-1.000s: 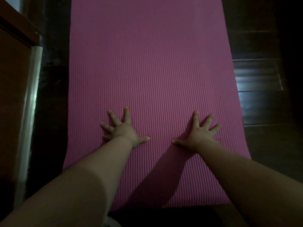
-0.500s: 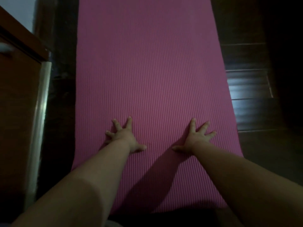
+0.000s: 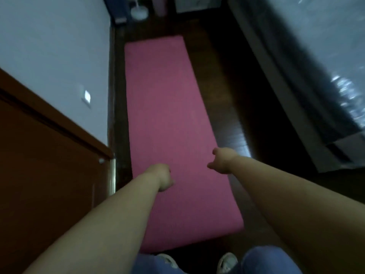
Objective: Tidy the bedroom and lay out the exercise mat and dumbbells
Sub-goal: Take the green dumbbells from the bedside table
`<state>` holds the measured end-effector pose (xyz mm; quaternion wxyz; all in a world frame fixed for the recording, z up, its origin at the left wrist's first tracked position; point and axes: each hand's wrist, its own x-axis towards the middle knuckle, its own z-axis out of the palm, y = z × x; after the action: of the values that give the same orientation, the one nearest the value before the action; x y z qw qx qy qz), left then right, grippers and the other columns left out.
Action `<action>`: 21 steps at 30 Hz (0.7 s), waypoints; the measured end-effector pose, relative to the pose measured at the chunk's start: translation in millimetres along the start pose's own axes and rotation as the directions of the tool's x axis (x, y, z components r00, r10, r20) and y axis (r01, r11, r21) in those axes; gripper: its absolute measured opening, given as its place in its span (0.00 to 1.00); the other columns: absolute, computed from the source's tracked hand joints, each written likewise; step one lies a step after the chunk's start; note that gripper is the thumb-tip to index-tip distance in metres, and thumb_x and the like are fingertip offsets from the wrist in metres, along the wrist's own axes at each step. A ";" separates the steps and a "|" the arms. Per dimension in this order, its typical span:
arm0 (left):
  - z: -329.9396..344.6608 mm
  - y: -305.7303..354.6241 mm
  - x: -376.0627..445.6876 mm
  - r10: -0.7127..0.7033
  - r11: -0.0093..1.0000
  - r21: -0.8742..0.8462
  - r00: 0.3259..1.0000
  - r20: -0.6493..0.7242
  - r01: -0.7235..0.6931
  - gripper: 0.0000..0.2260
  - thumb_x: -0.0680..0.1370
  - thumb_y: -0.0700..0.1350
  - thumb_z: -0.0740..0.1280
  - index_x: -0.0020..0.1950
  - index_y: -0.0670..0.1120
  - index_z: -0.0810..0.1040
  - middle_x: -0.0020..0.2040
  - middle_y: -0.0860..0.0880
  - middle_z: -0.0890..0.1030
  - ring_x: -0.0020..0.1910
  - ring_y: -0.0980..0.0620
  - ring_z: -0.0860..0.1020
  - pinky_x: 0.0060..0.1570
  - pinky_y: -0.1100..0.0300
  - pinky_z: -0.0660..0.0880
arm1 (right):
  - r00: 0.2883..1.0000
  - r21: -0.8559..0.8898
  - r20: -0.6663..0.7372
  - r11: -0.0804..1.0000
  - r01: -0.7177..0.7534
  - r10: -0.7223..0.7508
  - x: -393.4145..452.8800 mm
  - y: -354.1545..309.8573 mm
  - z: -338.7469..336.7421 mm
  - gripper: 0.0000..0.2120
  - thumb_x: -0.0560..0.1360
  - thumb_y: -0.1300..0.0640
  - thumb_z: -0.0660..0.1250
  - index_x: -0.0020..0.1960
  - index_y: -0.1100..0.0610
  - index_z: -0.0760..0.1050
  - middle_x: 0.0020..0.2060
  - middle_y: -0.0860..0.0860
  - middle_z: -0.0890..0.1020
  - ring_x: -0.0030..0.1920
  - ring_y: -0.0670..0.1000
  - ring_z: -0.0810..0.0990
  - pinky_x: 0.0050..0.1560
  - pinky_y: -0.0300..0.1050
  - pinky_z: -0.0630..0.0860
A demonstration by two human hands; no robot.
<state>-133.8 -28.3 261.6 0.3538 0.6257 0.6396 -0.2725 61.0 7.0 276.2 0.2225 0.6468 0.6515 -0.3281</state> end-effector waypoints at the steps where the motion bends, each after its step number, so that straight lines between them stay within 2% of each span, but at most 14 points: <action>1: -27.4 10.6 -24.3 0.026 1.000 0.000 0.999 -0.029 -0.026 0.25 0.79 0.54 0.62 0.73 0.44 0.65 0.71 0.44 0.69 0.69 0.44 0.68 0.66 0.56 0.66 | 1.000 0.009 -0.007 1.000 0.001 -0.001 -22.6 1.9 -26.6 0.28 0.77 0.47 0.63 0.72 0.60 0.63 0.68 0.58 0.71 0.67 0.57 0.70 0.65 0.47 0.68; 6: -167.5 75.6 -136.0 0.151 0.988 0.011 0.973 -0.174 -0.151 0.24 0.79 0.54 0.63 0.72 0.46 0.67 0.69 0.44 0.71 0.67 0.43 0.70 0.64 0.56 0.68 | 0.995 0.025 -0.095 0.999 -0.026 0.029 -129.0 22.2 -163.7 0.23 0.76 0.46 0.65 0.64 0.60 0.72 0.62 0.56 0.77 0.62 0.56 0.75 0.58 0.44 0.72; 10: -247.1 143.7 -178.1 0.216 0.970 -0.030 0.910 -0.354 -0.241 0.23 0.79 0.52 0.63 0.71 0.46 0.68 0.68 0.44 0.72 0.65 0.43 0.72 0.63 0.53 0.69 | 0.958 0.092 -0.287 0.996 0.004 0.023 -169.3 62.8 -247.1 0.22 0.76 0.47 0.65 0.65 0.59 0.73 0.61 0.55 0.77 0.61 0.56 0.75 0.56 0.43 0.72; 12: -261.6 177.7 -180.4 0.223 0.959 -0.068 0.878 -0.423 -0.276 0.22 0.79 0.52 0.64 0.71 0.46 0.68 0.68 0.44 0.72 0.65 0.43 0.72 0.62 0.53 0.70 | 0.940 0.119 -0.341 0.992 0.033 0.010 -175.7 87.9 -264.0 0.22 0.76 0.47 0.65 0.66 0.57 0.72 0.62 0.54 0.76 0.62 0.55 0.74 0.56 0.42 0.71; 16: -268.3 280.9 -184.1 0.255 0.956 -0.026 0.874 -0.413 -0.292 0.22 0.77 0.52 0.66 0.69 0.46 0.70 0.66 0.45 0.74 0.64 0.45 0.73 0.60 0.56 0.71 | 0.915 0.118 -0.404 0.990 0.081 -0.027 -192.1 176.4 -293.7 0.21 0.74 0.47 0.67 0.65 0.53 0.72 0.60 0.51 0.77 0.60 0.54 0.75 0.56 0.43 0.71; 19: -280.3 376.2 -186.8 0.313 0.944 0.042 0.853 -0.419 -0.326 0.20 0.76 0.52 0.67 0.66 0.47 0.73 0.64 0.46 0.76 0.62 0.46 0.74 0.59 0.57 0.71 | 0.906 0.075 -0.424 0.997 0.020 0.014 -209.9 262.0 -318.7 0.19 0.74 0.47 0.67 0.62 0.52 0.74 0.58 0.53 0.78 0.58 0.55 0.76 0.53 0.42 0.71; 21: -286.5 466.2 -190.9 0.394 0.912 0.087 0.799 -0.454 -0.400 0.18 0.76 0.53 0.67 0.64 0.48 0.75 0.61 0.47 0.77 0.60 0.47 0.75 0.59 0.55 0.72 | 0.891 0.095 -0.445 0.994 -0.052 0.090 -230.8 341.7 -335.0 0.19 0.75 0.48 0.66 0.63 0.54 0.74 0.60 0.54 0.78 0.59 0.56 0.76 0.54 0.43 0.72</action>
<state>290.8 114.4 629.3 0.2446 0.7897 0.5617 -0.0312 458.8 68.1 623.0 0.0517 0.7368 0.6474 -0.1878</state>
